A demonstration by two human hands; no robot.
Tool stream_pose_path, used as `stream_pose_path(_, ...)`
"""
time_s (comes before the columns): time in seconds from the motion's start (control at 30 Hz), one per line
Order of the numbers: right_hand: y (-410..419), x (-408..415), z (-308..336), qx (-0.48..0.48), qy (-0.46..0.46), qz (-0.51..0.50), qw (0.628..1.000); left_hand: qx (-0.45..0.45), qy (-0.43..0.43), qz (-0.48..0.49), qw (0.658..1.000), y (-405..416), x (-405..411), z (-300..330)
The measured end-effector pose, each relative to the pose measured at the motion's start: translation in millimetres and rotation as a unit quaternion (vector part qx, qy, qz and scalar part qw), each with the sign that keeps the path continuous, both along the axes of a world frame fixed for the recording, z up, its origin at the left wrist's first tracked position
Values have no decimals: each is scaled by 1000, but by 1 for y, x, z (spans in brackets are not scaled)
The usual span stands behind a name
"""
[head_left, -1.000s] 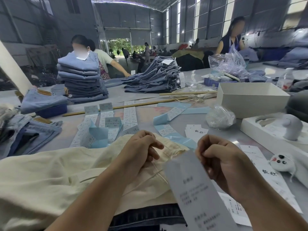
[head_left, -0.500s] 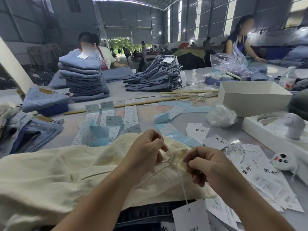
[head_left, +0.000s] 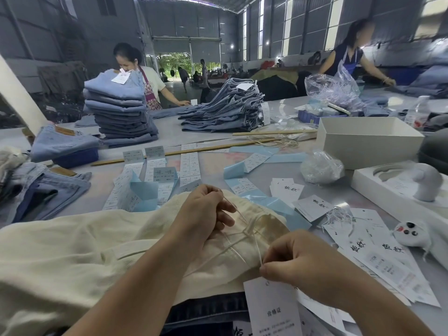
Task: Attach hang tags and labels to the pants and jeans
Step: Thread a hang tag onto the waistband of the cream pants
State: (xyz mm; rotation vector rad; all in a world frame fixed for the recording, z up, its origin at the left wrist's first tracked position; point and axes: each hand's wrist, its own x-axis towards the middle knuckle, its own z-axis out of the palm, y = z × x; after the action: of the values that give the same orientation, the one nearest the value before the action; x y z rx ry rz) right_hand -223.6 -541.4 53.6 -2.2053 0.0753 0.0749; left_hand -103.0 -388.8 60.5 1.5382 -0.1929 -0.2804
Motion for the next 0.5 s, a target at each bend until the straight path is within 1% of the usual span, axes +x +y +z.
stream_pose_path(0.1, 2, 1, 6, 2, -45, -25, 999, -18, 8, 7, 1000, 2, 2, -1)
stream_pose_path(0.17, 3, 3, 9, 9, -83, -47, 995, -38, -4, 3, 999, 4, 1, -2)
stream_pose_path(0.33, 5, 10, 14, 12, -133, -84, 987, -112, -89, -17, 990, 11, -6, 1)
stream_pose_path(0.4, 6, 13, 14, 16, -147, -96, 984, -112, -108, -24, 988, 12, -11, 2)
stream_pose_path(0.5, 7, 18, 15, 9, -164, -116, 980, -88, -122, -54, 987, 10, -20, 1)
